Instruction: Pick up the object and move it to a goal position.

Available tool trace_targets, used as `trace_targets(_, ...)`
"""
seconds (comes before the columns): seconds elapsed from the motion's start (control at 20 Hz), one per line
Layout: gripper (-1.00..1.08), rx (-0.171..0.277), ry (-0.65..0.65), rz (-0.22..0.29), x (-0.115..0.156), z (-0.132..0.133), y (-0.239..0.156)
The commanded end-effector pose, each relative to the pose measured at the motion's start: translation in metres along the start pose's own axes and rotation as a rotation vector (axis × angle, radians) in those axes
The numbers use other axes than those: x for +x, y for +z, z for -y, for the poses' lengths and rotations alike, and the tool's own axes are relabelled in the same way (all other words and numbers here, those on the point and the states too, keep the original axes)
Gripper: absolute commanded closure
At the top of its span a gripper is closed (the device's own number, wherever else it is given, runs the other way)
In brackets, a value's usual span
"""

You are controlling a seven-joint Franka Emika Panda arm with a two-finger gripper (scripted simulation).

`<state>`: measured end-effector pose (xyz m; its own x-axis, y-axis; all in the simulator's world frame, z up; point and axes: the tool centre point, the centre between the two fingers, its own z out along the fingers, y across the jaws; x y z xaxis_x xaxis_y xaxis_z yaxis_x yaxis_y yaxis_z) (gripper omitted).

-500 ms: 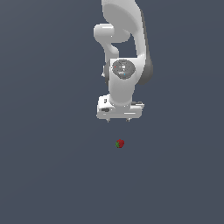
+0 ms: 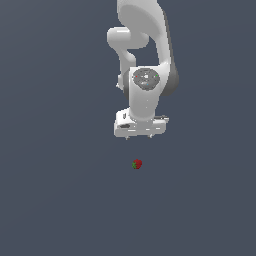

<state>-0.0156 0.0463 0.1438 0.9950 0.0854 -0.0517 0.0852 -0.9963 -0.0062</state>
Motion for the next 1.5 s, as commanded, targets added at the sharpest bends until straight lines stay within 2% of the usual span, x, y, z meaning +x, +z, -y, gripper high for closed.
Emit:
trace_targets(0.0, -0.92, 0.003, -0.018, -0.001, 0.001, 0.006, 0.0)
trace_targets(0.4, -0.92, 0.003, -0.024, -0.001, 0.001, 0.006, 0.0)
trace_targets(0.75, -0.92, 0.0, -0.087, -0.002, 0.005, 0.005, 0.003)
trace_targets(1.1, -0.92, -0.006, -0.215, -0.004, 0.011, 0.004, 0.009)
trace_targets(1.45, -0.92, -0.013, -0.402, -0.006, 0.022, 0.002, 0.018)
